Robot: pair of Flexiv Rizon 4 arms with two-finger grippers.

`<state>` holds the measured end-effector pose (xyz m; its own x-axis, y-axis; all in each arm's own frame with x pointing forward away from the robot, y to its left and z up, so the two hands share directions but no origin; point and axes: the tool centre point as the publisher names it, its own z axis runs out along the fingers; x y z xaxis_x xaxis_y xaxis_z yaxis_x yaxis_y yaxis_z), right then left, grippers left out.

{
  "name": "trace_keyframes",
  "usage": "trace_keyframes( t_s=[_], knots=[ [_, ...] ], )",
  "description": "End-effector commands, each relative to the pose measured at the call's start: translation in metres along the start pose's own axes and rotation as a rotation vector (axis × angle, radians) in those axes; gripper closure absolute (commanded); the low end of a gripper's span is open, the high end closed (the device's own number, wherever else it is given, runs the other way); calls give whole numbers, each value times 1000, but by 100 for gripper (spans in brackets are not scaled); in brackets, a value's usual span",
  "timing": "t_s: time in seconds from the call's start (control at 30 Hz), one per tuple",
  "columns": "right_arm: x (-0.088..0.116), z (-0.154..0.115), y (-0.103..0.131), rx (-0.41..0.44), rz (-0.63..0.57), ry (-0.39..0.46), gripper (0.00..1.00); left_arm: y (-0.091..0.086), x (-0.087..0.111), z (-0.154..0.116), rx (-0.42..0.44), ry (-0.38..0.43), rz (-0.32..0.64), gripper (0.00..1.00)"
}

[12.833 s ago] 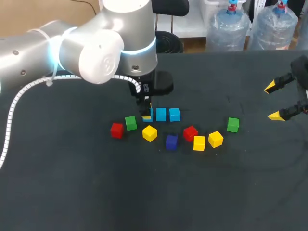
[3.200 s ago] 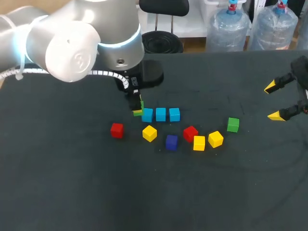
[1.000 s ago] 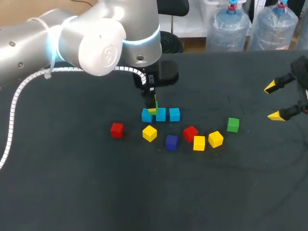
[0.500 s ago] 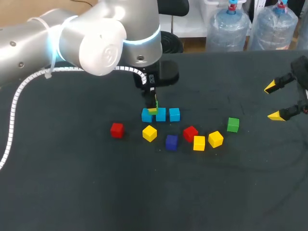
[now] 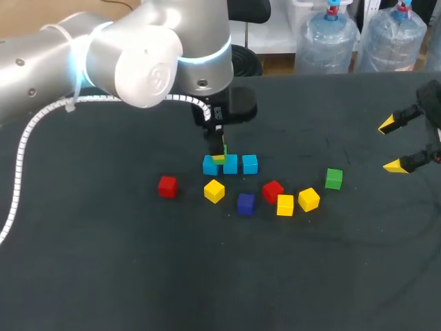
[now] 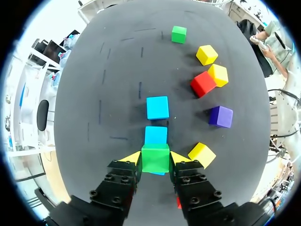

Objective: Place the blue cubes, place green cubes on the blue cubes, place the yellow cubes on the green cubes, then place the red cubes on the yellow cubes, and place purple cube on the red cubes.

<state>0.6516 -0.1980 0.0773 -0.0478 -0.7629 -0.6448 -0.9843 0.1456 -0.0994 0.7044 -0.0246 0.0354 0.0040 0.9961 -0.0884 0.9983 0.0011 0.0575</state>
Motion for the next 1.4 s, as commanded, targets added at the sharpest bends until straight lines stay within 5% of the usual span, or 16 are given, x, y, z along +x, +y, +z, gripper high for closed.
trace_keyframes(
  t_s=[0.03, 0.4, 0.5, 0.57, 1.4],
  knots=[
    [0, 1, -1, -1, -1, -3, 0, 3, -2, 0, 5, 5, 1, 60],
    [0, 1, -1, -1, -1, -3, 0, 3, -1, -1, 5, 6, 1, 53],
    [0, 1, -1, -1, -1, -3, 0, 3, -1, -3, 3, 5, 1, 33],
    [0, 1, -1, -1, -1, -3, 0, 3, -1, -6, -2, 2, 1, 0],
    [0, 1, -1, -1, -1, -3, 0, -18, 47, -26, -102, -120, -111, 0]
  ],
)
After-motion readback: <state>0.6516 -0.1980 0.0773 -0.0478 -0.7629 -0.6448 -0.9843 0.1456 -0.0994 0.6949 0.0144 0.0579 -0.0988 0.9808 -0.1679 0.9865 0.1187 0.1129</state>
